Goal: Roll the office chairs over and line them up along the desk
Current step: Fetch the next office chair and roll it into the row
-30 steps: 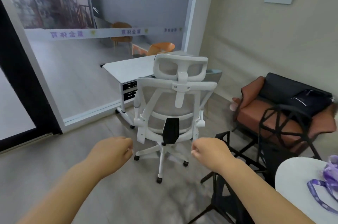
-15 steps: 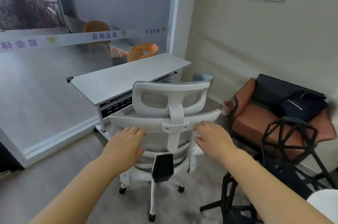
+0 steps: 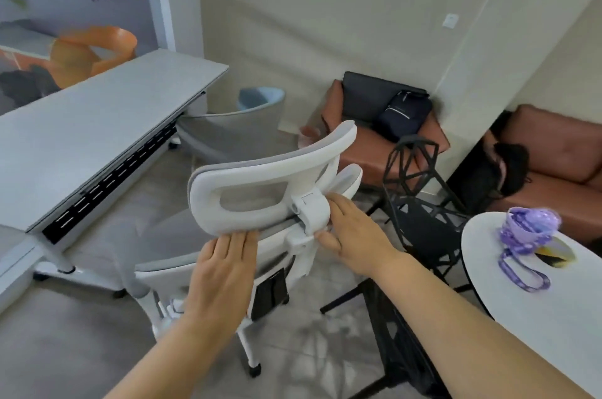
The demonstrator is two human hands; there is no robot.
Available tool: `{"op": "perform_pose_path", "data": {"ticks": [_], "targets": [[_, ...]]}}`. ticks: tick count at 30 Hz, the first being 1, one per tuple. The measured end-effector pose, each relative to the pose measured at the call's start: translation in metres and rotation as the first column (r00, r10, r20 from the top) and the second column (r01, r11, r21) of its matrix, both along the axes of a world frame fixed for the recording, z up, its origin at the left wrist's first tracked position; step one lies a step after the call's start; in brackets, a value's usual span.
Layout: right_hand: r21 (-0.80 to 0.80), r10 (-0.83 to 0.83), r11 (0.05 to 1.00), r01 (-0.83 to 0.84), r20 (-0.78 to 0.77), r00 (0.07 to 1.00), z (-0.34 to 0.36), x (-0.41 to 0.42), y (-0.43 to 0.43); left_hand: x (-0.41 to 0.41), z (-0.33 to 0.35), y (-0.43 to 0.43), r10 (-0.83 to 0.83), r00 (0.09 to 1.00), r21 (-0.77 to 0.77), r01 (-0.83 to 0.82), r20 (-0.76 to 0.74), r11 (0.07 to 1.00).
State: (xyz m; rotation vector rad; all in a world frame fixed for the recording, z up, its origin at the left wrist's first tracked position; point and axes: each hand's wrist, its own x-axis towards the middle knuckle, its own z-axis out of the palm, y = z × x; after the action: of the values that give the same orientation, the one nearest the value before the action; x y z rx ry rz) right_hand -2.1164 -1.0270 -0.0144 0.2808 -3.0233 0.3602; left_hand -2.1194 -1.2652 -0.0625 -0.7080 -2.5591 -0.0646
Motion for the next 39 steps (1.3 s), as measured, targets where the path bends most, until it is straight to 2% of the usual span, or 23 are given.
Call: {"op": "perform_pose_path", "data": {"ticks": [6,13,17,20,29,33,39], "targets": [[-0.019,-0.068,0.998,0.068,-0.010,0.998,0.001,0.032,-0.039,0.014,0.002,-0.031,-0.029,0.994,0.063,0.022,0.103,0.998],[-0.045,-0.178,0.984,0.174,-0.114,0.977,-0.014,0.100,-0.104,0.050,0.005,-0.087,-0.118,0.992,0.148,0.111,0.035,0.983],[0.008,-0.201,0.979,0.204,-0.129,0.971,-0.017,0.150,-0.146,0.081,0.003,-0.127,-0.161,0.985,0.149,0.150,0.061,0.977],[0.081,-0.190,0.976,0.204,-0.147,0.971,-0.021,0.185,-0.180,0.103,0.005,-0.160,-0.135,0.984,0.151,0.118,0.114,0.981],[0.085,-0.285,0.951,0.299,-0.145,0.948,-0.014,0.279,-0.275,0.163,0.020,-0.267,-0.185,0.960,0.110,0.165,0.208,0.980],[0.120,-0.393,0.902,0.415,-0.169,0.904,-0.021,0.319,-0.311,0.179,0.022,-0.320,-0.251,0.936,0.093,0.235,0.245,0.968],[0.067,-0.517,0.827,0.558,-0.300,0.802,-0.042,0.371,-0.410,0.193,0.025,-0.400,-0.391,0.900,0.054,0.388,0.195,0.920]]}}
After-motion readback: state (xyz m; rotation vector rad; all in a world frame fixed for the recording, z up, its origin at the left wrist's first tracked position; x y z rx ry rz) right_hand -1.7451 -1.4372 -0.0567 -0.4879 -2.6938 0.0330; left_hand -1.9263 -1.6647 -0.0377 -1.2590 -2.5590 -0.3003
